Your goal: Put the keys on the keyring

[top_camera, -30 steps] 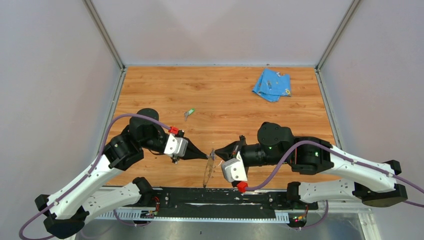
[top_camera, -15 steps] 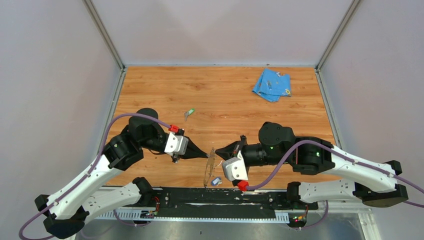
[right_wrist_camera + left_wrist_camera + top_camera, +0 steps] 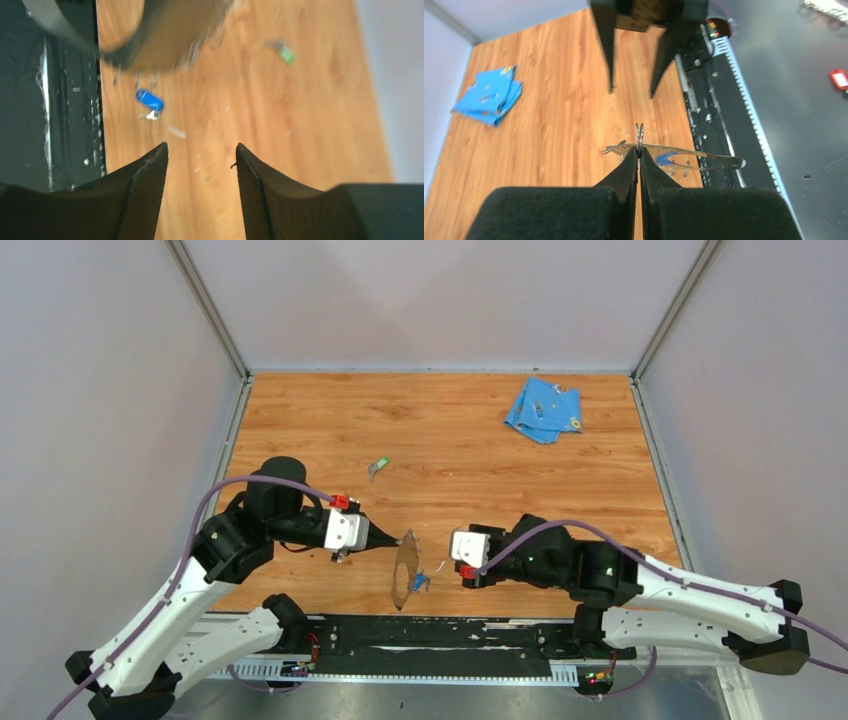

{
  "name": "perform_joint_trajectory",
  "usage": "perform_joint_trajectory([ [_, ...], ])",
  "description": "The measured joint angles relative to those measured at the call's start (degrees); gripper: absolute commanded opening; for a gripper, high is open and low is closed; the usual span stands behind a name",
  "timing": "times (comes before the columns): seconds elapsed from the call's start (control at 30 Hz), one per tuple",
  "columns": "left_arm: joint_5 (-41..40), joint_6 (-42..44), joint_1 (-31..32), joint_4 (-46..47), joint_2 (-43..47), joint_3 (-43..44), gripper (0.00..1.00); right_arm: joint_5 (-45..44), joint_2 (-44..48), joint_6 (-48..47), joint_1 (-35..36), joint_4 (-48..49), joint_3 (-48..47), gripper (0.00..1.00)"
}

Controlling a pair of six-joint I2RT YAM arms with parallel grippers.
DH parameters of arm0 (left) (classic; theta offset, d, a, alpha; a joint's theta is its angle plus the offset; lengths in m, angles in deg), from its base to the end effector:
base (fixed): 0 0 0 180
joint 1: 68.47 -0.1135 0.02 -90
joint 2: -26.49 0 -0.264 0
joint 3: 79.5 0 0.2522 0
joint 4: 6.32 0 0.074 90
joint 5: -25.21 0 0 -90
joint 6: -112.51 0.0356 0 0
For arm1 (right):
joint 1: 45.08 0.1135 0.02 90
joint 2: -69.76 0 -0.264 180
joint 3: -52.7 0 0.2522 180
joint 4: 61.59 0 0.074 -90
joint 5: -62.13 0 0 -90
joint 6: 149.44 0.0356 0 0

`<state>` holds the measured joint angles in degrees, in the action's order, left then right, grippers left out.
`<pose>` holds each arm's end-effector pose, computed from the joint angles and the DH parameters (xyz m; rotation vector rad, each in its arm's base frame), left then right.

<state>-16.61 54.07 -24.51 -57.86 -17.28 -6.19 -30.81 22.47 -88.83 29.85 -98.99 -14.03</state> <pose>0.0819 -0.1159 0.3839 1.5772 1.1233 -0.9591 0.0493 0.1762 0.3576 -1.4895 1.2022 0.4933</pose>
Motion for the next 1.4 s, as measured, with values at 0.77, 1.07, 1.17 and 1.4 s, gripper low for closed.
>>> perform_joint_trajectory([
  [0.77,3.76,2.75,-8.59,-9.09,5.16,-0.31,0.0,9.42,-29.14,31.26,-11.08,53.9,32.02,0.68],
  [1.07,4.76,2.29,-8.59,-9.09,4.74,-0.31,0.0,10.23,-38.6,30.69,-11.28,65.61,31.82,0.54],
  [1.17,5.01,2.23,-8.59,-9.09,4.55,-0.28,0.0,10.4,-40.74,30.45,-11.34,68.3,31.61,0.46],
  [1.4,5.68,1.86,-8.59,-9.09,4.07,-0.24,0.0,10.56,-41.48,30.01,-11.39,69.83,31.52,0.21],
])
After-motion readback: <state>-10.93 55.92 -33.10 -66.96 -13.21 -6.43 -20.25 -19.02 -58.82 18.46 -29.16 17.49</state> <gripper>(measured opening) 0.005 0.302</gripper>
